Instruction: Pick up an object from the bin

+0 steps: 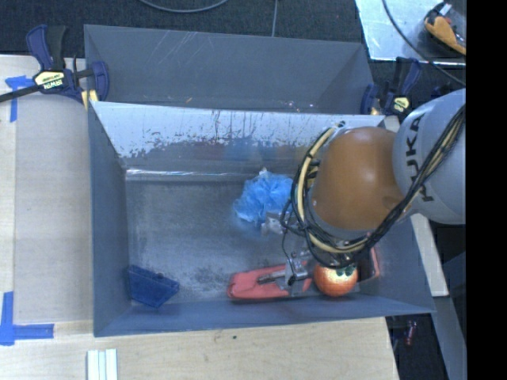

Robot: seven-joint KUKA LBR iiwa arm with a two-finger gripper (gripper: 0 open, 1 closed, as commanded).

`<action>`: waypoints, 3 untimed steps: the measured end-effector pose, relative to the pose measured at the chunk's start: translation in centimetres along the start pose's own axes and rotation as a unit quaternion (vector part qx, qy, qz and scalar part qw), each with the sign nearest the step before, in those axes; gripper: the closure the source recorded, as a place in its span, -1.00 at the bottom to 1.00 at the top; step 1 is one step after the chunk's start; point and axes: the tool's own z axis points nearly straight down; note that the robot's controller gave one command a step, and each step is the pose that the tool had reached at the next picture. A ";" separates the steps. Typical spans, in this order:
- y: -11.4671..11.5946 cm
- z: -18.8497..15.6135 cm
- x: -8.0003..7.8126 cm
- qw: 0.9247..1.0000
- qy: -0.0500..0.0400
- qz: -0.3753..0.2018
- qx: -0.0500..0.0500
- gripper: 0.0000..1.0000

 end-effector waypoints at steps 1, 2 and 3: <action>0.3 5.0 -0.1 1.000 0.005 0.010 -0.001 -1.00; 1.8 5.9 -0.5 1.000 -0.002 0.013 0.001 -1.00; 0.6 5.1 -0.4 1.000 -0.001 0.012 0.001 1.00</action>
Offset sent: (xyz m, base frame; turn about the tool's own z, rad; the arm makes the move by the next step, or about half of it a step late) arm 0.0018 0.0201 -0.0605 0.0246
